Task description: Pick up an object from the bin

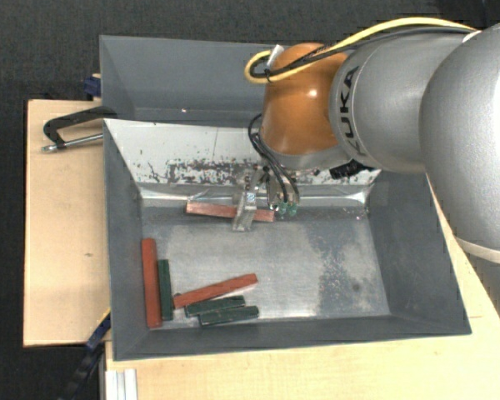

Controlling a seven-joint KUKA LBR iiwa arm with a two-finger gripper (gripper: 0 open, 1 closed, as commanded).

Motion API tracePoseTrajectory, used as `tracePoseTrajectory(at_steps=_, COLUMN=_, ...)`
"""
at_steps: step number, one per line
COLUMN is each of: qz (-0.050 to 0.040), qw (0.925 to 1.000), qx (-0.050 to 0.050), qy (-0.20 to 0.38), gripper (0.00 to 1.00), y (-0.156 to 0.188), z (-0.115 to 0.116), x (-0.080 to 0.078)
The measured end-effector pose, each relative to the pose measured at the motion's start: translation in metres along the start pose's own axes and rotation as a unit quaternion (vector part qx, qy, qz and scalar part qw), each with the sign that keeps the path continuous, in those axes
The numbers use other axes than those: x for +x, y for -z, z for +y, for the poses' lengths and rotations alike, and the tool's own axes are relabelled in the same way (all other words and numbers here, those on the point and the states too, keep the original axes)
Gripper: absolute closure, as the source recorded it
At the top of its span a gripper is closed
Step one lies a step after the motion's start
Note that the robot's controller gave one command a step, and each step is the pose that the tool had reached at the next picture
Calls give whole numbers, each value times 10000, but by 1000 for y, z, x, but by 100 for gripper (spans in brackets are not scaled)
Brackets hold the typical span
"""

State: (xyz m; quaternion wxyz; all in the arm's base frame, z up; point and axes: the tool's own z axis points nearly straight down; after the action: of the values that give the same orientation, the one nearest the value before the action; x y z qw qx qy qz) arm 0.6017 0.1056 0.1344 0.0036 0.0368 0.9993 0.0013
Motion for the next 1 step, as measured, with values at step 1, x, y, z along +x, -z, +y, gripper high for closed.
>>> tracePoseTrajectory(at_steps=1, qz=-9, qw=10000, qx=-2, qy=0, gripper=100, y=7, z=0, x=-1)
